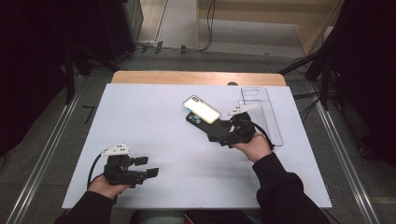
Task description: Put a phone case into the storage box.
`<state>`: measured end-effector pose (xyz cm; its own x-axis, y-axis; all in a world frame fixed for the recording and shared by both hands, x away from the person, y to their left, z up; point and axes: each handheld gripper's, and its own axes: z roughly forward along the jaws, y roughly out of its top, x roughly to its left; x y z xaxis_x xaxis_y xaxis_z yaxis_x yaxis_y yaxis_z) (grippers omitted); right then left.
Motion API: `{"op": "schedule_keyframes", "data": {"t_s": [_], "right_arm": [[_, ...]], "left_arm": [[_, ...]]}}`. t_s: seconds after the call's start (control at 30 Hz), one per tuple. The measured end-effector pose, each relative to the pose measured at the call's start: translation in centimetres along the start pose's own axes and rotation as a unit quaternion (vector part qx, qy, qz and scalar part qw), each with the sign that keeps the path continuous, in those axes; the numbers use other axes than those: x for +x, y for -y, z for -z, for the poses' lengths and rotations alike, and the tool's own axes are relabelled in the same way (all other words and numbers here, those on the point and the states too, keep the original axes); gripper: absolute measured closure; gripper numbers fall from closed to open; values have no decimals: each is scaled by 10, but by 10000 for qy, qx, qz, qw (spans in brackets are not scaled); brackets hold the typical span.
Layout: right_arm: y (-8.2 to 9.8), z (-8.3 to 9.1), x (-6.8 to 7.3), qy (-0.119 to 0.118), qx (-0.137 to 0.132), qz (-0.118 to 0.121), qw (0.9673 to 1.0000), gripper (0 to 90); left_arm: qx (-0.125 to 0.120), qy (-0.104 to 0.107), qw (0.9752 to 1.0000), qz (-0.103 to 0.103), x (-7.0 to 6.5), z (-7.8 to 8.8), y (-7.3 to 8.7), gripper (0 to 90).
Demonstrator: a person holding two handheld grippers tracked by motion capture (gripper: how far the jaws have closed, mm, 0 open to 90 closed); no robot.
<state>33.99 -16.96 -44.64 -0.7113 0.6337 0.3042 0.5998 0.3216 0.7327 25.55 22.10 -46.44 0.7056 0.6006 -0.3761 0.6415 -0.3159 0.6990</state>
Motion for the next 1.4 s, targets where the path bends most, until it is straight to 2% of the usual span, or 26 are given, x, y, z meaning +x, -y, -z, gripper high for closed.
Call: {"op": "schedule_keyframes", "data": {"t_s": [0.3, 0.43, 0.8, 1.3, 1.4], "right_arm": [[-20, -15, -10, 5, 14, -22, 10000, 117], [-33, -23, -19, 34, 69, -17, 10000, 117], [-53, -35, -44, 193, 157, 11, 9997, 117], [-64, -59, -72, 301, 272, -60, 9992, 117], [-67, -65, -78, 228, 237, -125, 9994, 111]], "left_arm": [[12, 19, 10000, -17, 1, 0, 0, 272], [12, 29, 10000, -14, 1, 0, 0, 272], [23, 69, 10000, 5, 1, -2, 0, 272], [37, 119, 9999, -19, 0, -3, 0, 272], [48, 131, 9999, -30, 0, -3, 0, 271]]}}
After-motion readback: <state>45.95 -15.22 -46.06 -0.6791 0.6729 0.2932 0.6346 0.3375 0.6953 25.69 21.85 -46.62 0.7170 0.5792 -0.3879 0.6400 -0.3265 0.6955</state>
